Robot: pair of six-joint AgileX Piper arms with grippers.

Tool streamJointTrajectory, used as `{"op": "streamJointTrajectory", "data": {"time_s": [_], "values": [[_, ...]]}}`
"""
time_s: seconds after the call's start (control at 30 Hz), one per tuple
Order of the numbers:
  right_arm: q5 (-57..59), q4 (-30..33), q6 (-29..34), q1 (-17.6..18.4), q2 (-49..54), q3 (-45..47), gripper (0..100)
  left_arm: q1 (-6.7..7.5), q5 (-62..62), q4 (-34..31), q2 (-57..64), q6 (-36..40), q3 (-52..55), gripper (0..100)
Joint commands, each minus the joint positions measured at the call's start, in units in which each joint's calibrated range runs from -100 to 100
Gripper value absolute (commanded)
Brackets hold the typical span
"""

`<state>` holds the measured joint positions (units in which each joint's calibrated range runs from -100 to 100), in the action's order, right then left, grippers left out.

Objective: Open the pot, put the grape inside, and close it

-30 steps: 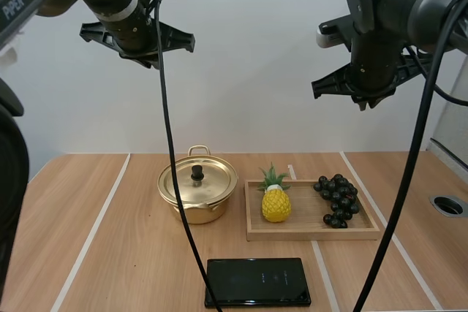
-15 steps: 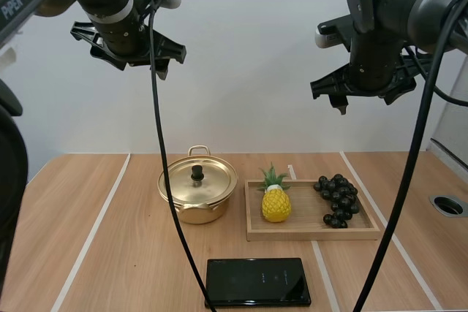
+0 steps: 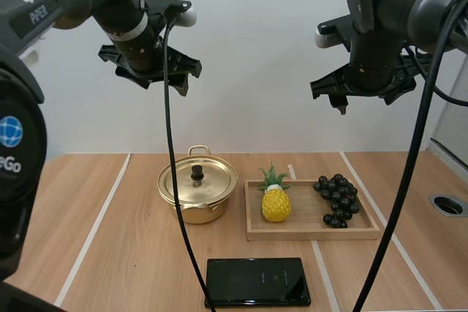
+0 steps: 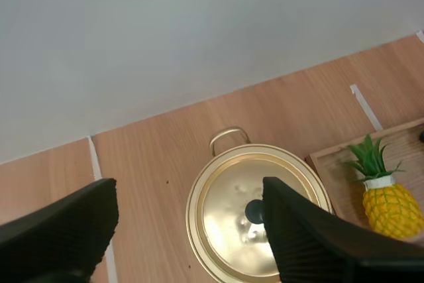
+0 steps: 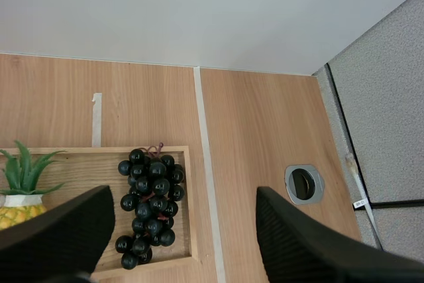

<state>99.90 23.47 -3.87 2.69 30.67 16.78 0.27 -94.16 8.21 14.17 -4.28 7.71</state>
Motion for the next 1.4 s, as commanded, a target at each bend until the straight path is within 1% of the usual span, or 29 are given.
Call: {"op": "streamJointTrajectory", "data": {"time_s": [0.0, 0.2, 0.3, 0.53, 0.8, 1.13, 1.37], "values": [[0.10, 0.39, -0.22, -0.20, 0.38, 0.11, 100, 0.13, 0.20, 2.05, -1.60, -1.40, 2.64, 100], [0.10, 0.25, -0.22, -0.20, 0.38, 0.11, 100, 0.13, 0.37, 2.97, -4.58, -3.78, 7.93, 100], [0.10, 0.25, -0.22, -0.20, 0.38, 0.11, 100, 0.13, 1.41, 4.77, -5.53, -5.50, 9.73, 100], [0.10, 0.25, -0.22, -0.20, 0.38, 0.11, 100, 0.13, 2.49, 10.27, -6.91, -12.24, 12.10, 100], [0.10, 0.25, -0.22, -0.20, 0.38, 0.11, 100, 0.13, 1.42, 10.49, -9.07, -18.61, 12.08, 100], [0.10, 0.02, -0.22, -0.20, 0.38, 0.11, 100, 0.13, 1.59, 10.98, -13.80, -19.17, 12.08, 100], [0.10, 0.02, -0.22, -0.20, 0.38, 0.11, 100, 0.13, 6.29, 11.25, -16.19, -19.17, 12.08, 100]]}}
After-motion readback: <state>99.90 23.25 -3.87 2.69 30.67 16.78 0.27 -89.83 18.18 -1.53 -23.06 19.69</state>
